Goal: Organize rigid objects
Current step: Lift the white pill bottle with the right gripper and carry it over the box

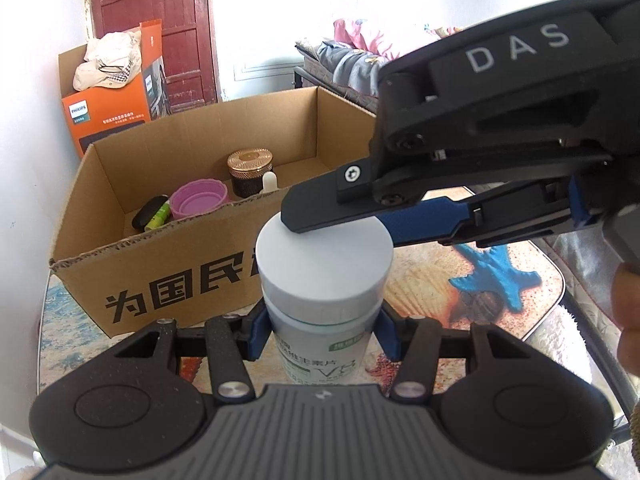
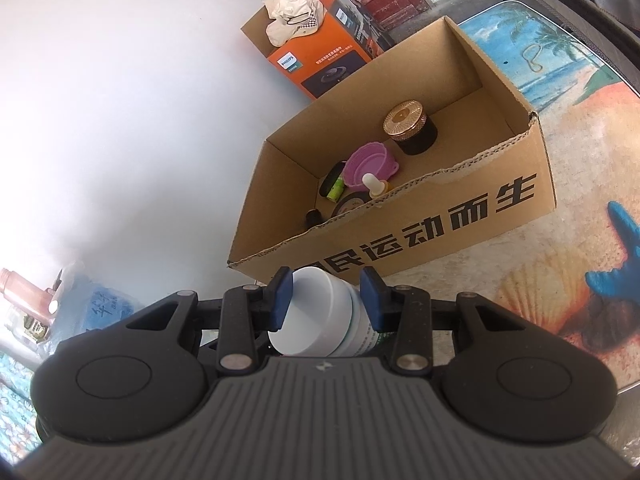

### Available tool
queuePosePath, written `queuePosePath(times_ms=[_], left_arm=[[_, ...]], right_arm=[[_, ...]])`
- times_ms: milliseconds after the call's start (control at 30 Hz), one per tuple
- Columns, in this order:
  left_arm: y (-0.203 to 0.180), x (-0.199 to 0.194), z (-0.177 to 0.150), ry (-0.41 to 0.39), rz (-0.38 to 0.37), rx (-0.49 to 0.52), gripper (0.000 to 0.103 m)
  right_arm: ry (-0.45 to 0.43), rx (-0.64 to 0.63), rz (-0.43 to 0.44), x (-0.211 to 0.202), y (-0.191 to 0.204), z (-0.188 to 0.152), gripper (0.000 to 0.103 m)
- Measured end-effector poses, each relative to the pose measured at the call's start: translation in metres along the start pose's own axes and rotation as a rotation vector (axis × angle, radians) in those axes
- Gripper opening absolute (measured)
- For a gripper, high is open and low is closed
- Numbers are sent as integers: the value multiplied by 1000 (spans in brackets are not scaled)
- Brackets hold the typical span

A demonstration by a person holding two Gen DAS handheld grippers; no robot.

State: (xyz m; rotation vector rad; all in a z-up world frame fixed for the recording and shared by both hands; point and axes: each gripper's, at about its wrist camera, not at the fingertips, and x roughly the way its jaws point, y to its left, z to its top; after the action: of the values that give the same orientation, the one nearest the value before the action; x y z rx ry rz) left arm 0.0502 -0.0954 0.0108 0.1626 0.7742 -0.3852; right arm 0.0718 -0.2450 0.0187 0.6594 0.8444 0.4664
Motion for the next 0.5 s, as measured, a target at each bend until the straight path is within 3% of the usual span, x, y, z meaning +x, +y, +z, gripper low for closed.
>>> queuePosePath(times_ms=[500], left_arm=[[-3, -44, -2, -82, 33, 4, 54]], right_arm=[[-48, -80, 41, -29, 37, -12, 38]])
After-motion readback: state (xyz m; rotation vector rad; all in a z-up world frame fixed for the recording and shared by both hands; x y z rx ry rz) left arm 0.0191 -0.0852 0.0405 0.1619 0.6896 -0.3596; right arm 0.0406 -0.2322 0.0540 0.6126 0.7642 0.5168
